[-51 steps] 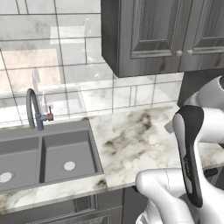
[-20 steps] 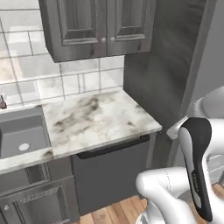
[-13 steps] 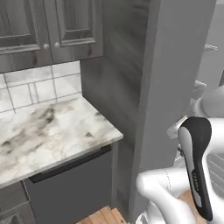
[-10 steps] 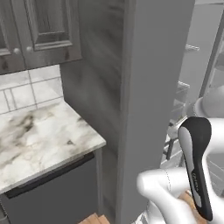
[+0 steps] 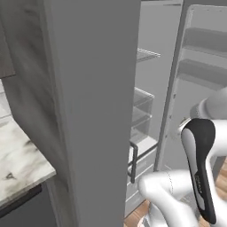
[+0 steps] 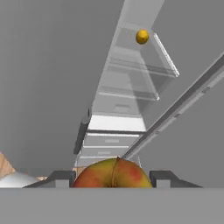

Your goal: Place the beer on the top shelf of the fridge to keep it out of children's reach, and place the lemon and apple on lower shelves for easy access.

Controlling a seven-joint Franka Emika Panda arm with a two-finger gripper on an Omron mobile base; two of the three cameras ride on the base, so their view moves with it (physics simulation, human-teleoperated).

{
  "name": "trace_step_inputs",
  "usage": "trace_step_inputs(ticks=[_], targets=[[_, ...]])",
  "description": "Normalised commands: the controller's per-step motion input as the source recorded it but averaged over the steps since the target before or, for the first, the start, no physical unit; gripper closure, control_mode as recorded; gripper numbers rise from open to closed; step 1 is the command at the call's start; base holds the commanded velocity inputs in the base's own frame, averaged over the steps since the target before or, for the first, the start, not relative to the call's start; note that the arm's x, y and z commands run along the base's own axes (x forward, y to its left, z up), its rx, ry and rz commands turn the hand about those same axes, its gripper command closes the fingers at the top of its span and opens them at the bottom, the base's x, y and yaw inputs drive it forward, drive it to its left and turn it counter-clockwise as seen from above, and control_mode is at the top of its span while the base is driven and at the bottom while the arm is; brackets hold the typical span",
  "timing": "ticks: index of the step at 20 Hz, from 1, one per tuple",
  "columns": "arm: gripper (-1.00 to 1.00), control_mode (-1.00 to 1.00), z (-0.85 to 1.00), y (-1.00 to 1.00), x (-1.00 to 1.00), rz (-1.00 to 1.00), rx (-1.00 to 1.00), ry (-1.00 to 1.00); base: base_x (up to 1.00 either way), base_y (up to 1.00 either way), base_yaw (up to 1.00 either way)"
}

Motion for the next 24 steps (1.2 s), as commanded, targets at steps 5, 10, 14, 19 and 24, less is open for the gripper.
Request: trace_step_inputs(ticks=[5,10,14,19,24], targets=[[1.0,1.0,0.0,0.0,0.0,0.0,0.0,0.0,0.55,-0.45,0.06],[1.0,1.0,0.0,0.0,0.0,0.0,0.0,0.0,0.32,-0.25,0.28],[1.0,1.0,0.0,0.0,0.0,0.0,0.0,0.0,0.28,0.0,0.36],[1.0,1.0,0.0,0.0,0.0,0.0,0.0,0.0,0.39,-0.15,0.37],[1.0,1.0,0.0,0.0,0.0,0.0,0.0,0.0,0.45,-0.33,0.33]])
